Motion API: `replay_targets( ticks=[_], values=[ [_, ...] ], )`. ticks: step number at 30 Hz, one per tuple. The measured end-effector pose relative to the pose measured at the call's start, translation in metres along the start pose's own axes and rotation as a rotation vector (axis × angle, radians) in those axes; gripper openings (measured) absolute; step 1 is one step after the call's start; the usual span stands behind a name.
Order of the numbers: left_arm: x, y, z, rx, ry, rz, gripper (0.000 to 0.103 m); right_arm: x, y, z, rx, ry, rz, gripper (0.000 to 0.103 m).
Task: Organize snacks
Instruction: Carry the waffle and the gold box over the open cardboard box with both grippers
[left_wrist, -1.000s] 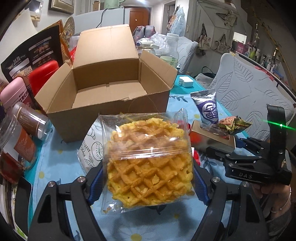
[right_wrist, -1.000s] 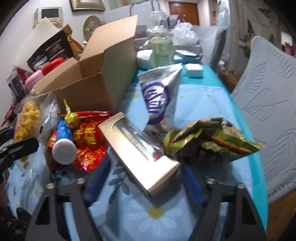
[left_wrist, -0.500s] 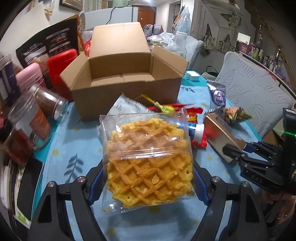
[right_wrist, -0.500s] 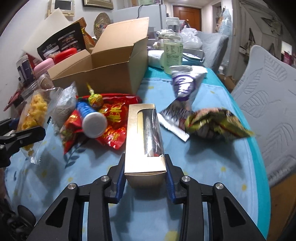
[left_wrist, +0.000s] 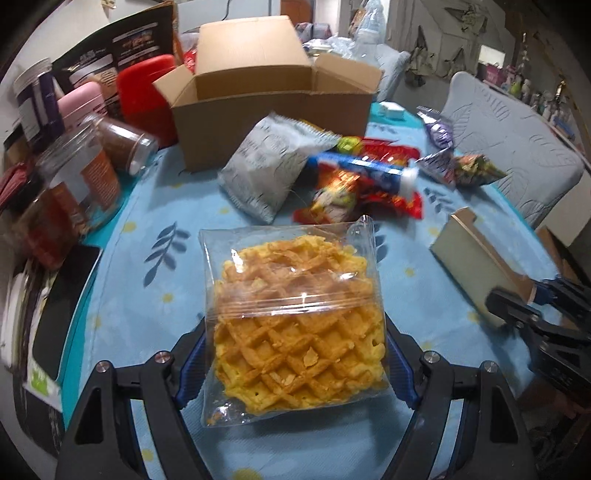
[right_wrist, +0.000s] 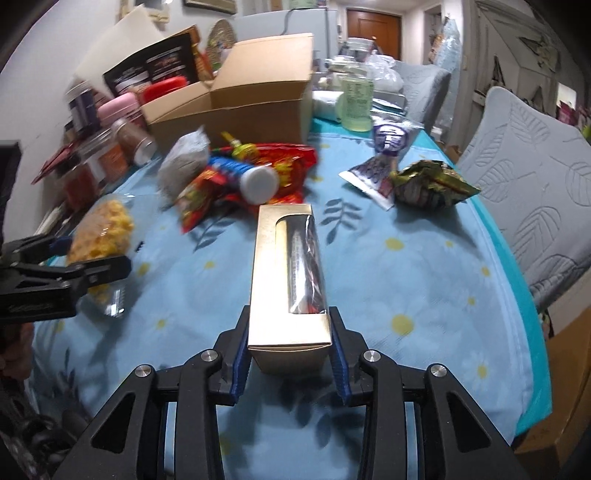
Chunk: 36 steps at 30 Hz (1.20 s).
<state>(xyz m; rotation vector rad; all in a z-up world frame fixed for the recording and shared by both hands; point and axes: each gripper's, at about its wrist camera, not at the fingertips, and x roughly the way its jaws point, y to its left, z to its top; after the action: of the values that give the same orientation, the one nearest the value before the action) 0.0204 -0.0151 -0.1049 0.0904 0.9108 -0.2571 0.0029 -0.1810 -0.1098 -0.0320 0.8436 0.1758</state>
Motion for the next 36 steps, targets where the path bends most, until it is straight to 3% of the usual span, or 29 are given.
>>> replay_targets(
  ticks=[5, 8, 10, 12, 20, 22, 23, 25, 31, 36],
  values=[
    [0.010, 0.009, -0.004, -0.020, 0.036, 0.015, 0.080, 0.009, 0.017, 0.001, -0.057, 0.014, 0.016, 0.039],
    [0.016, 0.014, -0.005, -0.037, 0.048, 0.004, 0.082, 0.019, 0.017, 0.004, -0.059, 0.033, 0.009, 0.046],
    [0.019, 0.013, -0.004, -0.021, 0.055, 0.003, 0.087, 0.023, 0.018, 0.007, -0.060, 0.036, 0.004, 0.051],
    [0.023, 0.010, -0.004, 0.008, 0.059, 0.021, 0.103, 0.027, 0.017, 0.009, -0.058, 0.042, -0.001, 0.058],
    [0.027, 0.013, -0.003, -0.005, 0.037, 0.014, 0.103, 0.037, 0.015, 0.016, -0.063, 0.047, -0.005, 0.060],
    [0.024, 0.014, -0.003, -0.006, 0.020, 0.018, 0.096, 0.039, 0.016, 0.018, -0.069, 0.046, -0.005, 0.059],
    [0.022, 0.012, -0.003, -0.005, 0.015, 0.019, 0.087, 0.040, 0.016, 0.019, -0.071, 0.042, -0.007, 0.057],
    [0.021, 0.012, -0.001, -0.003, 0.018, 0.014, 0.083, 0.040, 0.017, 0.021, -0.070, 0.037, -0.004, 0.038],
    [0.018, 0.016, 0.002, -0.017, 0.019, -0.022, 0.079, 0.040, 0.026, 0.025, -0.079, 0.038, 0.034, 0.037],
    [0.007, 0.020, 0.005, -0.025, 0.000, -0.027, 0.079, 0.034, 0.038, 0.031, -0.081, 0.031, 0.114, 0.037]
  ],
)
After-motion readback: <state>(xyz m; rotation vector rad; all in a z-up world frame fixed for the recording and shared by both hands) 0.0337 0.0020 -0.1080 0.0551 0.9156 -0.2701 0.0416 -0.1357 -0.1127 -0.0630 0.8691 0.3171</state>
